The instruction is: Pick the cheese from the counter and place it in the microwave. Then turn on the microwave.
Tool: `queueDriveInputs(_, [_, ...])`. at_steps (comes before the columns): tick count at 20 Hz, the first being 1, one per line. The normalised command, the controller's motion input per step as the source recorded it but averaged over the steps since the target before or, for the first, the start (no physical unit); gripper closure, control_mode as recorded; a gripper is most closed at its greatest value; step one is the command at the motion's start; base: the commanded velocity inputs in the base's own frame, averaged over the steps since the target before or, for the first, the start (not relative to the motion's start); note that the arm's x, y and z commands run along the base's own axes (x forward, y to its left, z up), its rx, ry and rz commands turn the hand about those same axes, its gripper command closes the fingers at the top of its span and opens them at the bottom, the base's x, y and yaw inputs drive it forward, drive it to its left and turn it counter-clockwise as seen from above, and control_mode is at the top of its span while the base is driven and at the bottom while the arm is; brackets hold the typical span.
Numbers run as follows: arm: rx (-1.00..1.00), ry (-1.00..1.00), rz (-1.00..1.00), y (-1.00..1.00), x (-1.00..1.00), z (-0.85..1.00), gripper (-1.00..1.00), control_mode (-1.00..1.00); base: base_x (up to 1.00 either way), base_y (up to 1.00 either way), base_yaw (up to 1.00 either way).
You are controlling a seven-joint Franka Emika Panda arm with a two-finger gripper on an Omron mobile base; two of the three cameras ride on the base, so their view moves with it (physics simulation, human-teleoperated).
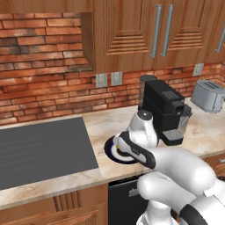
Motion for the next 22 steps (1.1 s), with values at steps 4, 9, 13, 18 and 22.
queueDriveInputs(4, [0.00, 0.03, 0.00, 0.00, 0.12, -0.23, -1.00, -1.00, 0.00, 0.00, 0.00])
queueDriveInputs(9, [0.00, 0.05, 0.00, 0.00, 0.12, -0.24, -1.00, -1.00, 0.00, 0.00, 0.00])
queueDriveInputs(13, [0.00, 0.05, 0.00, 0.00, 0.13, -0.22, -1.00, -1.00, 0.00, 0.00, 0.00])
queueDriveInputs(18, [0.00, 0.03, 0.00, 0.00, 0.17, -0.17, -1.00, -1.00, 0.00, 0.00, 0.00])
queueDriveInputs(22, [0.00, 0.03, 0.00, 0.00, 0.21, -0.15, -1.00, -1.00, 0.00, 0.00, 0.00])
